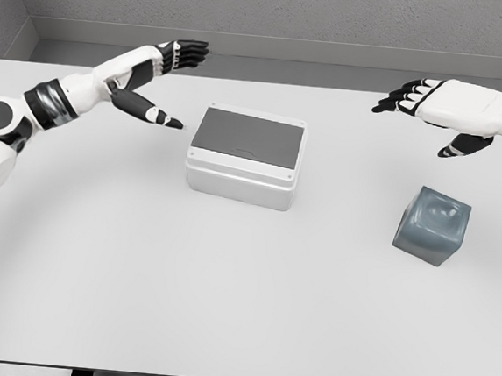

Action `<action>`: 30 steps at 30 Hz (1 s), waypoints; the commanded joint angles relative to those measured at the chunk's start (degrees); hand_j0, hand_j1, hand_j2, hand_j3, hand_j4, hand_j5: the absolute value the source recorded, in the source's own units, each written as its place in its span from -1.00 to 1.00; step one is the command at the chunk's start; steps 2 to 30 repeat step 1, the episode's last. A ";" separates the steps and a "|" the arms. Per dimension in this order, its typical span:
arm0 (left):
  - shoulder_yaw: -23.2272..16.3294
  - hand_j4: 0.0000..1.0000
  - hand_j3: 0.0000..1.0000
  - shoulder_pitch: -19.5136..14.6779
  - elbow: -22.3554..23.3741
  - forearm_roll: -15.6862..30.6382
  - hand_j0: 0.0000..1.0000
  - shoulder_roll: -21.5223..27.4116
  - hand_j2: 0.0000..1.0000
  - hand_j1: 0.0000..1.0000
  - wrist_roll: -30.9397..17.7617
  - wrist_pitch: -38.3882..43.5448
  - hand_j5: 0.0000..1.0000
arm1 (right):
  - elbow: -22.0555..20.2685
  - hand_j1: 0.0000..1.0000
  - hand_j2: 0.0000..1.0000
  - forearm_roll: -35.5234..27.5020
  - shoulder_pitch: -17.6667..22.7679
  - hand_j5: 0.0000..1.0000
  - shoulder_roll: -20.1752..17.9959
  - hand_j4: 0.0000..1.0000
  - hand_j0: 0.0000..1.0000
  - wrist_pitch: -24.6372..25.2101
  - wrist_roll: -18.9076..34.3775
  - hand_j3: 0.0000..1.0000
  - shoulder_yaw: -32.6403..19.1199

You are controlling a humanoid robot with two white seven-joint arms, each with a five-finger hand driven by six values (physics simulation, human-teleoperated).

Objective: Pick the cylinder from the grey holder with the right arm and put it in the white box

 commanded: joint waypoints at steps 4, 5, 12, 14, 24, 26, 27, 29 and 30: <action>0.15 1.00 1.00 0.00 2.82 0.08 1.00 0.42 1.00 1.00 0.01 -1.21 1.00 | 0.01 1.00 1.00 -0.35 0.00 1.00 -0.62 1.00 1.00 0.16 -0.03 1.00 0.01; 0.15 1.00 1.00 0.00 2.82 0.08 1.00 0.42 1.00 1.00 0.01 -1.21 1.00 | 0.01 1.00 1.00 -0.35 0.00 1.00 -0.62 1.00 1.00 0.16 -0.03 1.00 0.01; 0.15 1.00 1.00 0.00 2.82 0.08 1.00 0.42 1.00 1.00 0.01 -1.21 1.00 | 0.01 1.00 1.00 -0.35 0.00 1.00 -0.62 1.00 1.00 0.16 -0.03 1.00 0.01; 0.15 1.00 1.00 0.00 2.82 0.08 1.00 0.42 1.00 1.00 0.01 -1.21 1.00 | 0.01 1.00 1.00 -0.35 0.00 1.00 -0.62 1.00 1.00 0.16 -0.03 1.00 0.01; 0.15 1.00 1.00 0.00 2.82 0.08 1.00 0.42 1.00 1.00 0.01 -1.21 1.00 | 0.01 1.00 1.00 -0.35 0.00 1.00 -0.62 1.00 1.00 0.16 -0.03 1.00 0.01; 0.15 1.00 1.00 0.00 2.82 0.08 1.00 0.42 1.00 1.00 0.01 -1.21 1.00 | 0.01 1.00 1.00 -0.35 0.00 1.00 -0.62 1.00 1.00 0.16 -0.03 1.00 0.01; 0.15 1.00 1.00 0.00 2.82 0.08 1.00 0.42 1.00 1.00 0.01 -1.21 1.00 | 0.01 1.00 1.00 -0.35 0.00 1.00 -0.62 1.00 1.00 0.16 -0.03 1.00 0.01; 0.15 1.00 1.00 0.00 2.82 0.08 1.00 0.42 1.00 1.00 0.01 -1.21 1.00 | 0.01 1.00 1.00 -0.35 0.00 1.00 -0.62 1.00 1.00 0.16 -0.03 1.00 0.01; 0.15 1.00 1.00 0.00 2.82 0.08 1.00 0.42 1.00 1.00 0.01 -1.21 1.00 | 0.01 1.00 1.00 -0.35 0.00 1.00 -0.62 1.00 1.00 0.16 -0.03 1.00 0.01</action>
